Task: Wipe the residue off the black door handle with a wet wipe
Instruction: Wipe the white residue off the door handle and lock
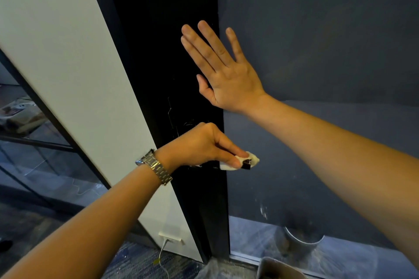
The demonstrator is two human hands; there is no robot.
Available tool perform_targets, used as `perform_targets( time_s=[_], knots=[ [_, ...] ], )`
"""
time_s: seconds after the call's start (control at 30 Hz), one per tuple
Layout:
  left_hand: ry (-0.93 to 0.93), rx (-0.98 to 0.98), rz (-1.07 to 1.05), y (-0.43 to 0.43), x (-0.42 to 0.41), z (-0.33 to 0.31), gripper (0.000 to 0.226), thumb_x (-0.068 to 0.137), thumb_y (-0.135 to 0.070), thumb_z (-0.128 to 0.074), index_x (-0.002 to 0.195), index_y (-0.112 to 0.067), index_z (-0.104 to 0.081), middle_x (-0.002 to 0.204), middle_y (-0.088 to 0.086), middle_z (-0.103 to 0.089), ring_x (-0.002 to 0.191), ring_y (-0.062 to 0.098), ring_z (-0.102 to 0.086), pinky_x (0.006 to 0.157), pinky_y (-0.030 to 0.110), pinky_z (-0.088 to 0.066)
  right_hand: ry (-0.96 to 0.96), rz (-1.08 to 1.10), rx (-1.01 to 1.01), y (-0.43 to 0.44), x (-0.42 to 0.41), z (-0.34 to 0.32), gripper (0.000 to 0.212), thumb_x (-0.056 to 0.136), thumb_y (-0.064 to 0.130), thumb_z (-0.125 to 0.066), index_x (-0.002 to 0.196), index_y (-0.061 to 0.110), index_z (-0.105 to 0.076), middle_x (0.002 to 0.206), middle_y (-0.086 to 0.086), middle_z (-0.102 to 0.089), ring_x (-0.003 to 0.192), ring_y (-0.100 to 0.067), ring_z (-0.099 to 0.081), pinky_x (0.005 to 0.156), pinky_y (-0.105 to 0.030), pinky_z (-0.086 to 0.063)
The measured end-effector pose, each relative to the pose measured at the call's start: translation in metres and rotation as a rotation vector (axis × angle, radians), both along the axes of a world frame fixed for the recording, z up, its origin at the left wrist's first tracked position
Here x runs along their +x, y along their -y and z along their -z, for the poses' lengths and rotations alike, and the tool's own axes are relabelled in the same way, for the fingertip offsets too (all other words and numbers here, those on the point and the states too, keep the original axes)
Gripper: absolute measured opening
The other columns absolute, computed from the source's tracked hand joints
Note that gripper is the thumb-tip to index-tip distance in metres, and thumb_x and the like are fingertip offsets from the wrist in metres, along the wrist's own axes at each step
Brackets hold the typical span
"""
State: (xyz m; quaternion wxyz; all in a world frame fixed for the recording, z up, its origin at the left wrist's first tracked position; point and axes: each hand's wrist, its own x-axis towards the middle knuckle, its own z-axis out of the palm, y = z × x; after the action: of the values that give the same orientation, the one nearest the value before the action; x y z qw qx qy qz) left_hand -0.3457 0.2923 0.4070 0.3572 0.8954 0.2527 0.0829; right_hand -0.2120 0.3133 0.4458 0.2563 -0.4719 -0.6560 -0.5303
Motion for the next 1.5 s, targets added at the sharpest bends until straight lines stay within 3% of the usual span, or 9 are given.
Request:
perform_targets(
  time_s=[0.27,0.4,0.47,0.6,0.83,0.97,1.17,1.3,1.5],
  knots=[
    [0.017,0.023,0.069,0.015,0.017,0.003,0.024,0.073,-0.026,-0.073,0.097,-0.020,-0.073,0.097,-0.002,-0.074,0.090,0.008,-0.067,0.086,0.036,-0.051,-0.002,0.004,0.008,0.000,0.000,0.000,0.054,0.091,0.026,-0.042,0.142,0.011,-0.041,0.147,-0.007,-0.043,0.137,-0.027,-0.039,0.112,-0.049,-0.024],
    [0.004,0.088,0.046,0.004,0.008,0.000,0.023,0.073,-0.029,-0.072,0.095,-0.022,-0.073,0.090,-0.003,-0.075,0.077,0.012,-0.067,0.075,0.030,-0.055,0.000,0.001,0.004,0.000,0.000,0.000,0.053,0.091,0.026,-0.041,0.142,0.011,-0.041,0.148,-0.006,-0.043,0.137,-0.026,-0.039,0.113,-0.049,-0.023],
    [-0.001,0.090,0.014,-0.002,0.005,-0.001,0.022,0.073,-0.031,-0.072,0.093,-0.023,-0.073,0.087,-0.003,-0.075,0.075,0.015,-0.067,0.076,0.036,-0.055,0.000,0.009,0.003,0.000,0.000,0.000,0.053,0.092,0.026,-0.039,0.143,0.011,-0.041,0.148,-0.006,-0.043,0.137,-0.026,-0.038,0.113,-0.049,-0.022],
    [0.030,0.095,0.082,0.012,0.019,0.002,0.020,0.073,-0.026,-0.074,0.091,-0.019,-0.075,0.091,-0.003,-0.075,0.080,0.001,-0.067,0.080,0.028,-0.053,-0.003,0.006,0.010,-0.001,0.000,0.001,0.053,0.091,0.025,-0.040,0.142,0.010,-0.042,0.147,-0.006,-0.044,0.137,-0.026,-0.039,0.113,-0.049,-0.023],
    [0.008,0.008,0.084,0.003,0.014,0.000,0.024,0.072,-0.024,-0.074,0.095,-0.019,-0.073,0.096,-0.002,-0.074,0.087,0.007,-0.068,0.088,0.034,-0.052,-0.004,-0.003,-0.003,0.000,0.001,0.000,0.052,0.092,0.026,-0.038,0.142,0.010,-0.042,0.147,-0.007,-0.044,0.137,-0.027,-0.039,0.113,-0.048,-0.021],
    [-0.062,-0.068,0.076,0.000,0.020,-0.002,0.021,0.074,-0.026,-0.073,0.094,-0.019,-0.074,0.095,-0.006,-0.074,0.087,-0.001,-0.066,0.089,0.024,-0.052,0.001,-0.002,0.009,0.000,0.000,0.000,0.053,0.091,0.025,-0.040,0.141,0.010,-0.042,0.146,-0.007,-0.045,0.136,-0.027,-0.040,0.112,-0.050,-0.025],
    [-0.290,0.060,0.205,0.010,0.031,0.000,0.028,0.091,-0.038,-0.049,0.096,-0.021,-0.071,0.099,-0.005,-0.072,0.093,0.009,-0.064,0.092,0.034,-0.048,0.000,-0.009,0.000,0.000,0.001,0.000,0.053,0.092,0.025,-0.041,0.142,0.010,-0.041,0.147,-0.007,-0.044,0.137,-0.027,-0.039,0.112,-0.050,-0.024],
    [-0.229,-0.009,0.138,0.001,0.023,-0.004,0.026,0.088,-0.038,-0.054,0.099,-0.022,-0.072,0.102,-0.010,-0.072,0.093,0.002,-0.064,0.093,0.031,-0.049,0.005,0.003,-0.005,0.000,0.001,0.000,0.053,0.092,0.026,-0.039,0.142,0.010,-0.041,0.147,-0.007,-0.043,0.137,-0.027,-0.039,0.113,-0.049,-0.023],
    [-0.039,0.139,0.113,0.005,0.018,-0.003,0.020,0.081,-0.029,-0.066,0.097,-0.020,-0.073,0.097,-0.007,-0.074,0.086,-0.001,-0.066,0.085,0.025,-0.052,-0.004,-0.011,0.004,0.000,0.001,0.000,0.053,0.091,0.024,-0.041,0.141,0.010,-0.043,0.146,-0.007,-0.045,0.136,-0.027,-0.040,0.113,-0.049,-0.024]
  ],
)
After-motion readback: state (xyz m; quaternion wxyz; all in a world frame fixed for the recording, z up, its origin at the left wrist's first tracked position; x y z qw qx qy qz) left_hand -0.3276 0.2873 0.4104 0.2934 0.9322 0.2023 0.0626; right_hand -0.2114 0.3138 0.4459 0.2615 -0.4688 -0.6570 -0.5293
